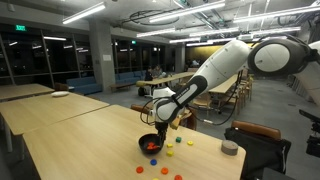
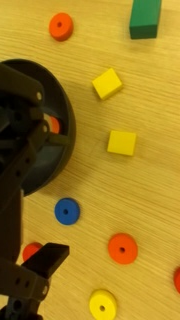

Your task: Put four round orange blocks in the black bowl

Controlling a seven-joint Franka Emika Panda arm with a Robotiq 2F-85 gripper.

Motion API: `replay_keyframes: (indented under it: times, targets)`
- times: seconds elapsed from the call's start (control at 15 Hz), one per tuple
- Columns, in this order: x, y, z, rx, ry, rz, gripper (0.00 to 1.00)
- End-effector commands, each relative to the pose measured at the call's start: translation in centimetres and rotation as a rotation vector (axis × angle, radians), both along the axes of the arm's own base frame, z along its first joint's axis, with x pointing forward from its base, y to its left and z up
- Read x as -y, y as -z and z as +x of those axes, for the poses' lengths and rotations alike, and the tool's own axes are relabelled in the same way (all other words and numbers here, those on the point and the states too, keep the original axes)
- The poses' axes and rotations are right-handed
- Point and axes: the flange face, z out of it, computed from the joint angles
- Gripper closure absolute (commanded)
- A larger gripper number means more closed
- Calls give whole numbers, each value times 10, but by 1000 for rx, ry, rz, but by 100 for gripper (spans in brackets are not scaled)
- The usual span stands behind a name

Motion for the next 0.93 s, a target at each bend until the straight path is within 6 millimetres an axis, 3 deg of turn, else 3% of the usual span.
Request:
replay_keyframes:
  times: [0.0, 0.47, 0.87]
  targets:
    - [-4, -3, -28, -63, 53, 28, 0]
    - [-17, 35, -59, -129, 117, 117, 0]
    - [-31, 54, -66, -122, 134, 165, 0]
